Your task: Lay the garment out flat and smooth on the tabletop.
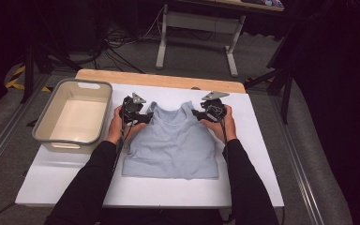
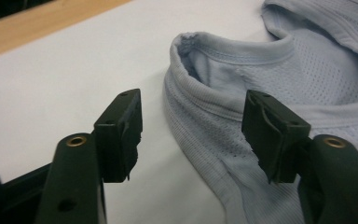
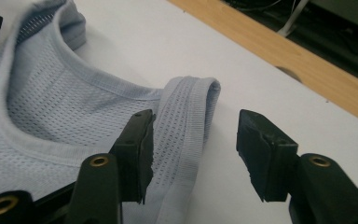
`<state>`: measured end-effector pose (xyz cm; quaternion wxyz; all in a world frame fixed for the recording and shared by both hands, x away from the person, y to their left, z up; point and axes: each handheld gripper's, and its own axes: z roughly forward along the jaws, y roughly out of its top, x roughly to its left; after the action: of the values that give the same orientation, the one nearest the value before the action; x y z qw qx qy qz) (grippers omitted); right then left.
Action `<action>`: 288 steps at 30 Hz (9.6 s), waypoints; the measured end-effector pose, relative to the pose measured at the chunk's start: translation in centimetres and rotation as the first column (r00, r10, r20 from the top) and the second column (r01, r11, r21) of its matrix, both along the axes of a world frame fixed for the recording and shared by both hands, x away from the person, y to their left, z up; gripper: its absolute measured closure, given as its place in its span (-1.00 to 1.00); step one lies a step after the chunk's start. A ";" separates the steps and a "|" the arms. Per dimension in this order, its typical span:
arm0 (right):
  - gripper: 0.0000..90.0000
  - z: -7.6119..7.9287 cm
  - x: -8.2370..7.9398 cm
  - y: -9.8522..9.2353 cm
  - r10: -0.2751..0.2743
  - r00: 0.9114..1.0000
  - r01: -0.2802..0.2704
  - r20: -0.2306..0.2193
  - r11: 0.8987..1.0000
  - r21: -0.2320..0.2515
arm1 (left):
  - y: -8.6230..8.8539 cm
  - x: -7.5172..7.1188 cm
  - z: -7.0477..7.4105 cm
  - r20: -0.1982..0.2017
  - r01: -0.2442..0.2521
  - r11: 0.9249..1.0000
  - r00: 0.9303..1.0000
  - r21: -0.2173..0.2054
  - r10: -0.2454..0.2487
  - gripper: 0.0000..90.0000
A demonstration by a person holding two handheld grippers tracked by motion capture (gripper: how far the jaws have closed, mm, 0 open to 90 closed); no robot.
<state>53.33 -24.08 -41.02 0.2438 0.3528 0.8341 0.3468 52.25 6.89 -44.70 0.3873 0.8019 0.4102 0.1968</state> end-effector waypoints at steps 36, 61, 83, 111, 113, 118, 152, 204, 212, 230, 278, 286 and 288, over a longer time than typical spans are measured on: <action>0.91 -2.3 1.5 0.1 -0.040 0.992 0.047 -0.121 0.997 0.058 | -0.8 0.3 0.0 0.036 0.089 0.994 0.995 0.066 -0.091 0.92; 0.92 2.4 -2.6 0.1 -0.132 0.979 0.111 0.158 0.985 0.133 | 0.3 -2.4 6.4 0.230 -0.031 1.000 0.973 0.001 0.030 0.92; 0.47 0.6 -3.5 -0.7 -0.191 0.973 0.186 0.132 0.981 0.055 | -1.7 -3.7 4.5 0.218 0.046 0.998 0.974 0.050 -0.056 0.36; 0.18 -2.8 -9.7 -4.3 -0.104 0.994 0.102 0.019 0.990 0.094 | 1.5 -14.6 -0.3 0.198 0.305 0.925 0.915 0.225 -0.350 -0.27; 0.17 -3.3 -9.4 -4.4 -0.112 0.994 0.112 -0.008 0.990 0.090 | 2.0 -14.9 -0.5 0.180 0.306 0.924 0.920 0.228 -0.349 -0.30; 0.18 -4.2 -9.0 -4.3 -0.102 0.991 0.109 -0.086 0.991 0.082 | 3.1 -15.2 -1.5 0.131 0.310 0.927 0.931 0.212 -0.341 -0.34; 0.91 -1.3 -12.5 -4.3 -0.059 0.998 0.059 -0.007 0.997 0.058 | 3.1 -18.8 0.0 0.068 0.447 0.858 0.876 0.254 -0.477 0.91; -0.13 -2.4 -0.2 -1.9 -0.085 0.994 0.090 -0.070 0.993 0.071 | -1.3 0.0 -0.1 0.003 0.034 0.999 0.999 0.037 -0.034 -0.20; -0.18 -3.8 1.4 -1.0 -0.092 0.988 0.100 -0.128 0.993 0.055 | -2.3 0.9 -1.1 -0.057 0.069 0.995 0.996 0.071 -0.065 -0.09; 0.95 -2.6 0.7 -0.7 -0.024 0.988 0.038 -0.151 0.995 0.090 | -2.5 0.5 0.2 -0.014 0.101 0.990 0.995 0.097 -0.100 0.93; 0.35 4.7 -6.6 -0.5 -0.052 0.970 0.020 0.239 0.990 0.137 | -1.7 -7.1 6.9 0.329 0.101 0.995 0.939 0.020 -0.101 0.20; 0.30 3.3 -9.2 -0.9 -0.027 0.968 -0.011 0.250 0.989 0.150 | -1.1 -9.8 5.0 0.344 0.201 0.979 0.918 0.025 -0.197 0.09; 0.28 3.0 -9.7 -0.9 -0.020 0.967 -0.018 0.255 0.989 0.145 | -0.9 -10.2 4.7 0.349 0.201 0.979 0.915 0.034 -0.200 0.07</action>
<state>43.68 -24.96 -38.00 0.3229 0.3224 0.7679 0.4496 42.02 6.02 -39.97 0.4733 0.7912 0.2505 0.2956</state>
